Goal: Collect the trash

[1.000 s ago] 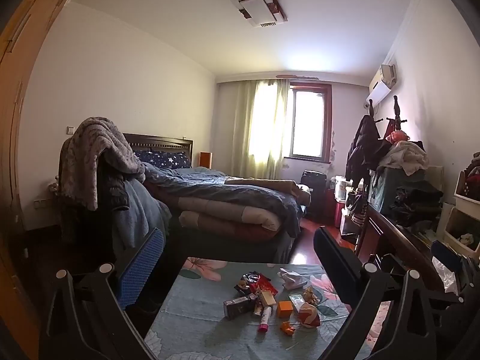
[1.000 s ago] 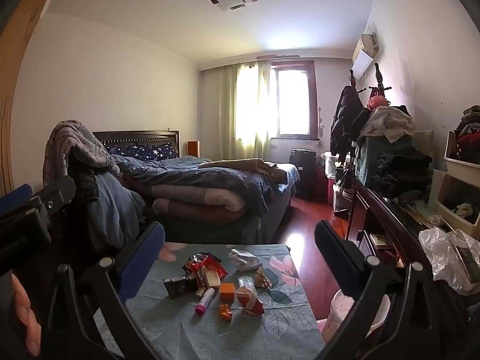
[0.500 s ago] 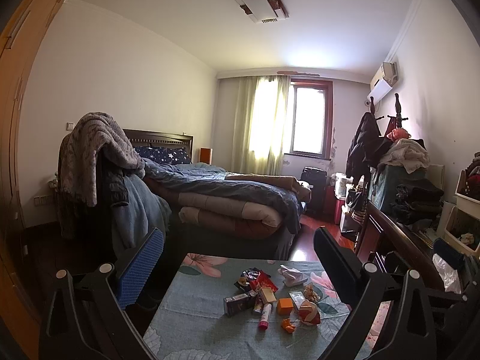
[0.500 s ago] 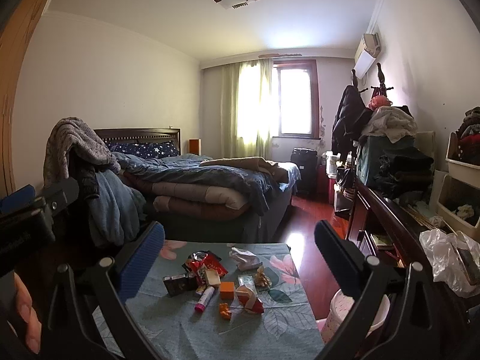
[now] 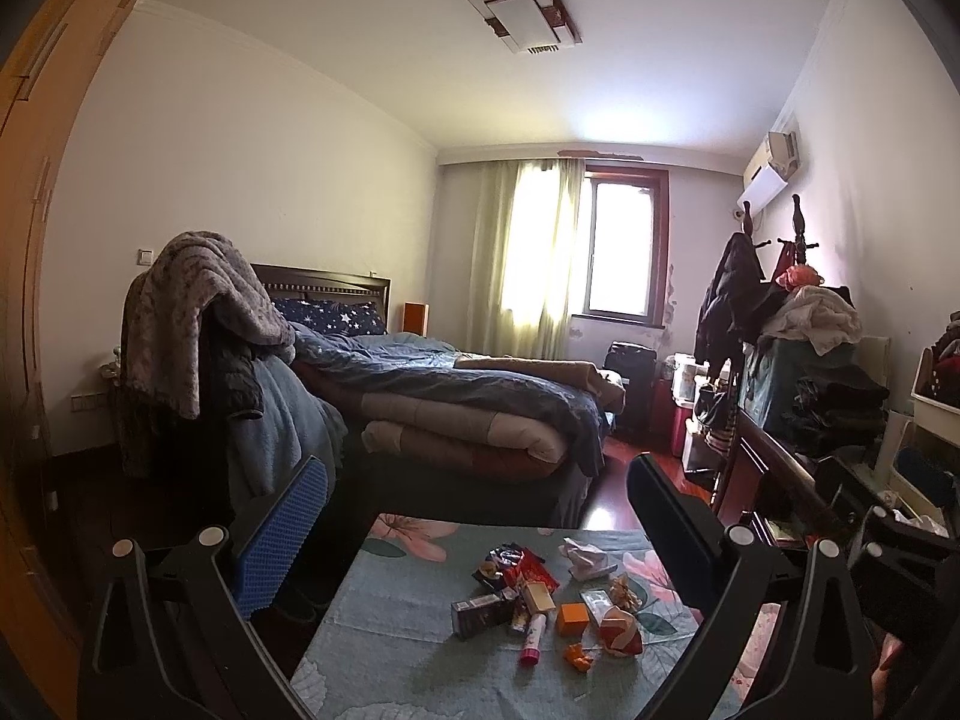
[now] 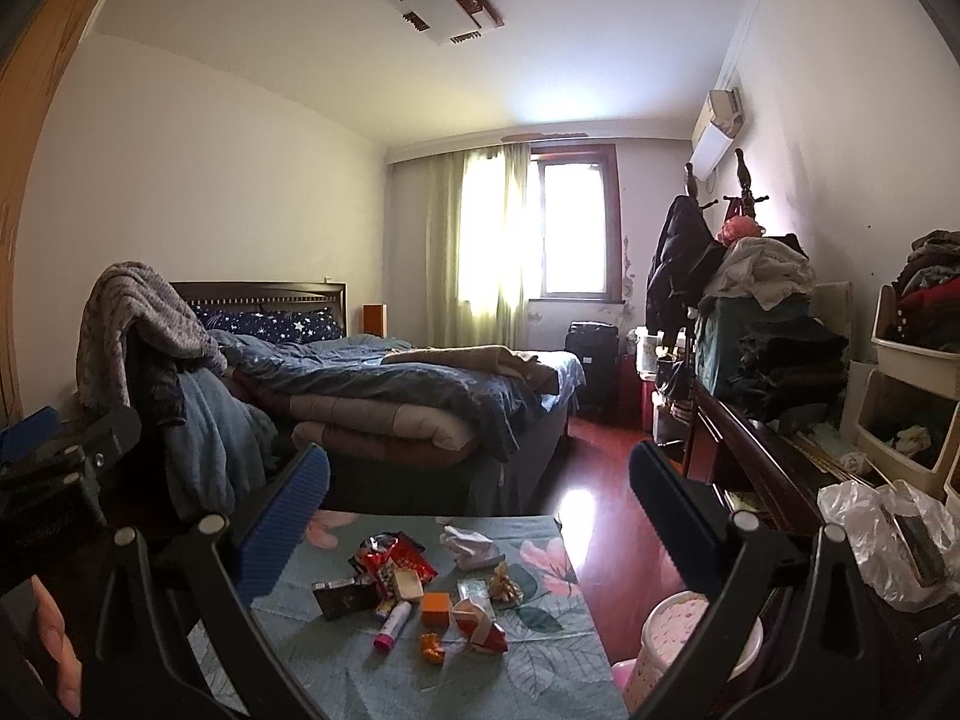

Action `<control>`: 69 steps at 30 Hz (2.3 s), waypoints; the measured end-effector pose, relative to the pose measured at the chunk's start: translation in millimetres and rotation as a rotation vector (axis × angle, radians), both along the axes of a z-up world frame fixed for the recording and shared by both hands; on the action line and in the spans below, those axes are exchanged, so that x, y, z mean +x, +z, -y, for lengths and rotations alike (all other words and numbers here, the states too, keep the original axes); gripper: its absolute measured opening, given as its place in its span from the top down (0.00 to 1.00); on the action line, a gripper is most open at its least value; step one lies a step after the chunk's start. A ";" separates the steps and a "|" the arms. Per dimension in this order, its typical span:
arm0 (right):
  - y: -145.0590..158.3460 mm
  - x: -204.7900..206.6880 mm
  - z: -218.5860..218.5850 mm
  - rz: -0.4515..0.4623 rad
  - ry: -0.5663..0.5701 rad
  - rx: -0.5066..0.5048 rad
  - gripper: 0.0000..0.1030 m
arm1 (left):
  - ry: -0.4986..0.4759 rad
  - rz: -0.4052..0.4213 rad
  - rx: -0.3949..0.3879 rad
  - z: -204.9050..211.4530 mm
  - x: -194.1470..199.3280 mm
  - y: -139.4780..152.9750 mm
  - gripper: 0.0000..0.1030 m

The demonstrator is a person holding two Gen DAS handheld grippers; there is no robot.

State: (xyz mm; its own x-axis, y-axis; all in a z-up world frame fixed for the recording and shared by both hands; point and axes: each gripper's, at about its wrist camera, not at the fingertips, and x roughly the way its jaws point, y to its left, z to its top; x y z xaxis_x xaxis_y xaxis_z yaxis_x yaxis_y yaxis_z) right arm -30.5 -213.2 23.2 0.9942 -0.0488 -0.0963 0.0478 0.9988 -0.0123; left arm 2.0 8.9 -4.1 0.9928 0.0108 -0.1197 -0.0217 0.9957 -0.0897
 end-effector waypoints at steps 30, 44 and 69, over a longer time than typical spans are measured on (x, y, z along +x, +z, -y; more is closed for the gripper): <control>3.7 4.5 -0.3 -0.017 0.011 0.015 0.03 | -0.002 -0.008 0.000 -5.7 -0.4 7.2 0.03; -9.4 20.5 4.6 -0.057 0.011 0.028 0.03 | 0.001 -0.047 0.005 -1.0 15.0 -3.8 0.03; -177.9 169.5 6.3 -0.520 0.080 0.042 0.03 | -0.045 -0.554 0.009 4.8 212.6 -185.0 0.03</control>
